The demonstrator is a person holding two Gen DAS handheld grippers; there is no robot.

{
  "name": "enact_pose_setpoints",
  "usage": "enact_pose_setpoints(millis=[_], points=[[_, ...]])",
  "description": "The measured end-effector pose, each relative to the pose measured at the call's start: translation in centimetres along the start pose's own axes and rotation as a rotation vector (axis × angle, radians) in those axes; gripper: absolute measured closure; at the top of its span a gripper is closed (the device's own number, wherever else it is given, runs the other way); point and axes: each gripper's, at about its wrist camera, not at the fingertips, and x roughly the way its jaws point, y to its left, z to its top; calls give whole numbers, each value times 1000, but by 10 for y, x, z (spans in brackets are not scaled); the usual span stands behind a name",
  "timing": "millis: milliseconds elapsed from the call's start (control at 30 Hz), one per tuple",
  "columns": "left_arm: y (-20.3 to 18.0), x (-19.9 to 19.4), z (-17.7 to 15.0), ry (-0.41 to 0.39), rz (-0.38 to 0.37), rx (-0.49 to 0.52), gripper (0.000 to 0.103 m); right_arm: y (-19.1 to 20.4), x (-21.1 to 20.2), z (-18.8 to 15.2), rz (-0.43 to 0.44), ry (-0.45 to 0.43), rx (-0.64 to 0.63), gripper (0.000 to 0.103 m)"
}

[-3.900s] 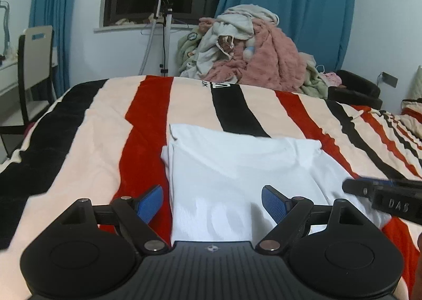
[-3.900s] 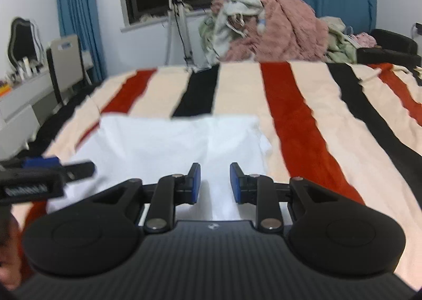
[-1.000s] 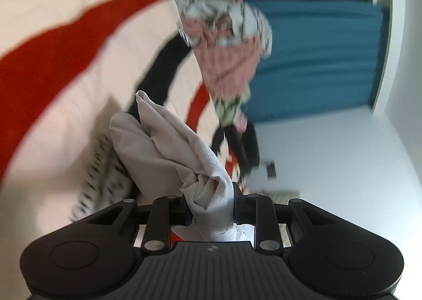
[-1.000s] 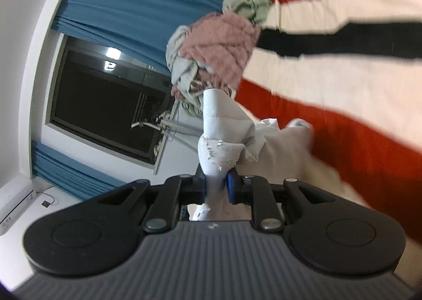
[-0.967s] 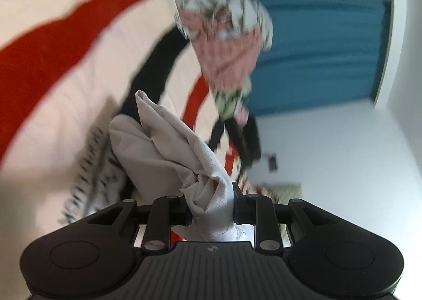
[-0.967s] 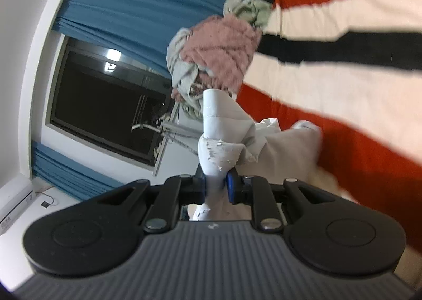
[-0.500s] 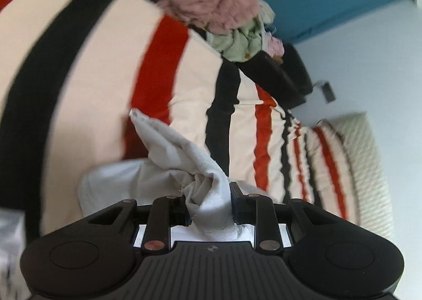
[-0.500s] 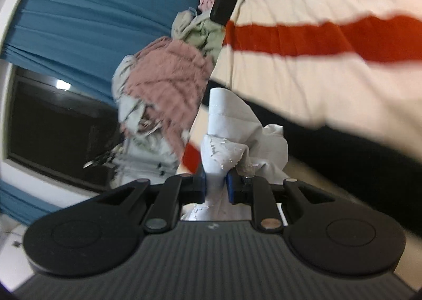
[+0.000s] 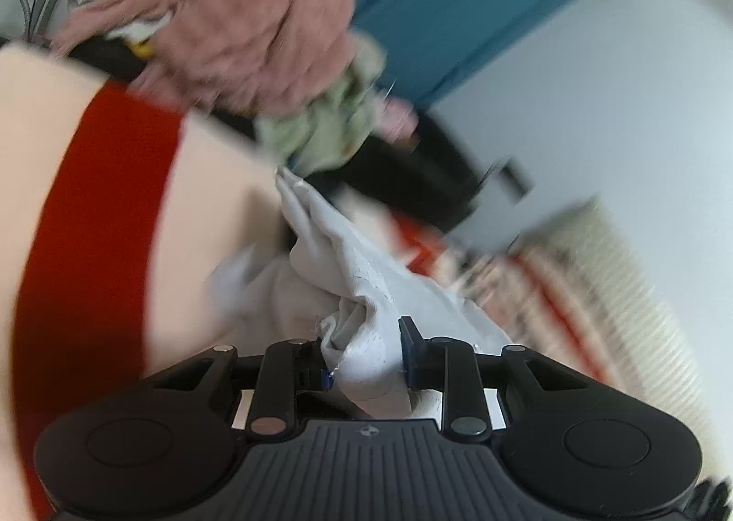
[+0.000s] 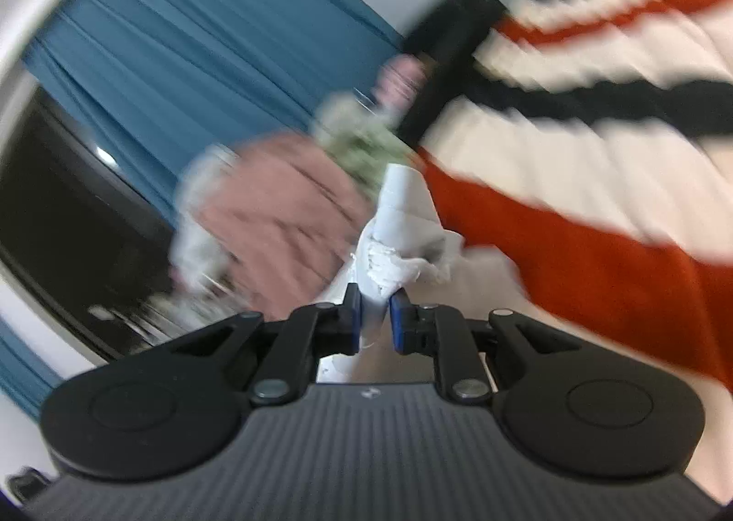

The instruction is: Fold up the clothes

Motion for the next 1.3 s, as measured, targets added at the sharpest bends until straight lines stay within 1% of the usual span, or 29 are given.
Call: enact_pose_setpoints(millis=[67,100,133,300,367,400,433,500,567,700,767,833,867,900,933,967,1000,1033,1067,1100,1133,1200,1300], points=[[14,6,-27,54,57,61,73,-26,2,-26,-58,70,28,87],[19,3,-39,68,82,91,71,-30,-1,-34,-77,96,32,87],[19,-3,-47,73,98,113,70,-27,-9,-37,-87,106,24,87],[-3,-51,-57,58,131,173,68,-9,-47,-49,-140,156,-16,87],[-12,-71,-62,52,145,197,63,-2,-62,-54,-161,176,-31,87],[-16,-81,-64,49,151,209,59,2,-69,-56,-171,186,-39,87],[-23,-92,-64,43,156,227,57,5,-77,-59,-181,196,-47,87],[-47,-123,-63,19,163,273,56,16,-94,-62,-194,208,-72,87],[-71,-156,-61,-9,166,306,51,39,-119,-61,-174,189,-131,87],[-118,-232,-72,-90,173,376,32,85,-168,-58,-135,152,-248,86],[-137,-267,-82,-117,171,414,28,107,-194,-57,-114,134,-308,86],[-154,-302,-92,-145,173,438,20,125,-222,-61,-102,120,-362,85],[-162,-319,-97,-160,175,448,19,133,-235,-63,-99,114,-386,84],[-169,-335,-102,-175,177,458,16,141,-249,-66,-92,106,-410,80],[-174,-351,-107,-192,178,471,11,149,-262,-68,-80,95,-433,77],[-180,-365,-113,-205,181,485,8,157,-276,-70,-69,84,-457,69],[-185,-379,-120,-215,187,501,4,164,-290,-73,-55,68,-480,54],[-191,-393,-126,-226,194,516,3,170,-303,-76,-38,46,-503,45],[-197,-407,-132,-237,200,531,1,175,-316,-79,-20,24,-525,26],[-202,-420,-139,-249,208,545,0,180,-327,-82,-3,1,-544,12],[-207,-431,-145,-262,216,558,0,184,-338,-85,15,-21,-564,8],[-212,-452,-158,-295,226,565,0,188,-356,-91,30,-53,-593,8],[-218,-480,-177,-349,235,571,0,187,-370,-101,32,-74,-615,8]])
